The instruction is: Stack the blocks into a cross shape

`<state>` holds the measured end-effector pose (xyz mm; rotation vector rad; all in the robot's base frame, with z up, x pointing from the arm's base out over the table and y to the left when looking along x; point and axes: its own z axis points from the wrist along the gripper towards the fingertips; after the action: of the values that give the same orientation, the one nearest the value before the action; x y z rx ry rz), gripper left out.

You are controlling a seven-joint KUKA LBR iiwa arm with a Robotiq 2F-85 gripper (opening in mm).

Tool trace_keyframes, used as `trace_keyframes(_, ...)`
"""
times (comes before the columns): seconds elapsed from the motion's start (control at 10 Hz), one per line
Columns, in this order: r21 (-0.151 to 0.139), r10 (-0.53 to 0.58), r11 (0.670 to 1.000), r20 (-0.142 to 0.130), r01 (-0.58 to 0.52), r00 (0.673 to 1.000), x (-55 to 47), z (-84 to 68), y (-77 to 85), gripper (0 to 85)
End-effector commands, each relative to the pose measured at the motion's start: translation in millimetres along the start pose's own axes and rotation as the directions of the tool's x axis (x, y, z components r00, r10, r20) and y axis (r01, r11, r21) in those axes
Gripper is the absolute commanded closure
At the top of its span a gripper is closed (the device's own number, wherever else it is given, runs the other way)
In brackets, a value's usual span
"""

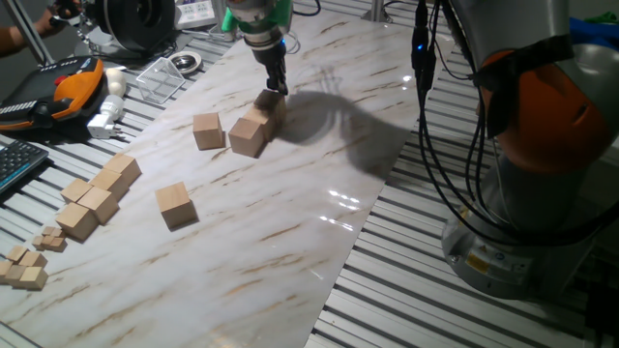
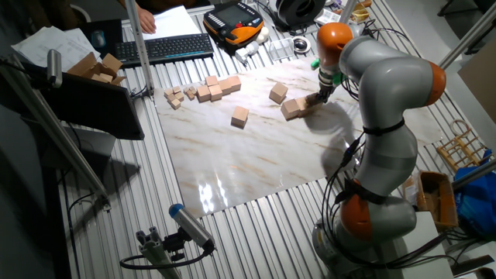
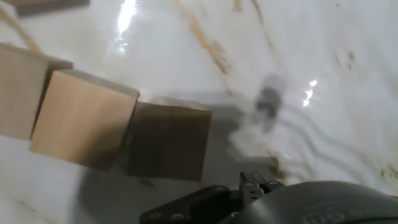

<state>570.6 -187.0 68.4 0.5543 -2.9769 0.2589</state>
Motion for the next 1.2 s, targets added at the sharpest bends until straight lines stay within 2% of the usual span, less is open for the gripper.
trace_keyframes(0.0,0.004,-0.001,1.0,0.0,0.001,1.0,-0.1,-0.9,-0.9,85.0)
trace_keyframes(0.2,0.005,-0.014,1.0,-0.014,0.014,1.0,0.9,-12.0,-9.7,85.0)
trace_keyframes(0.3,-0.023,-0.019,1.0,-0.031,0.019,0.999,0.6,-25.4,-13.8,85.0)
trace_keyframes(0.4,-0.032,-0.02,0.999,-0.044,0.019,0.999,-1.5,-39.0,-13.2,85.0)
trace_keyframes(0.5,-0.057,-0.011,0.998,-0.057,0.008,0.998,-6.2,-51.1,-10.3,85.0)
trace_keyframes(0.6,-0.078,-0.007,0.997,-0.06,0.002,0.998,-10.5,-55.9,-8.0,85.0)
trace_keyframes(0.7,-0.107,0.0,0.994,-0.06,-0.006,0.998,-15.3,-59.3,-3.8,85.0)
trace_keyframes(0.9,-0.12,0.034,0.992,-0.068,-0.042,0.997,-27.0,-70.9,12.7,85.0)
trace_keyframes(1.1,-0.139,0.085,0.985,-0.102,-0.099,0.991,-41.9,-92.4,34.3,85.0)
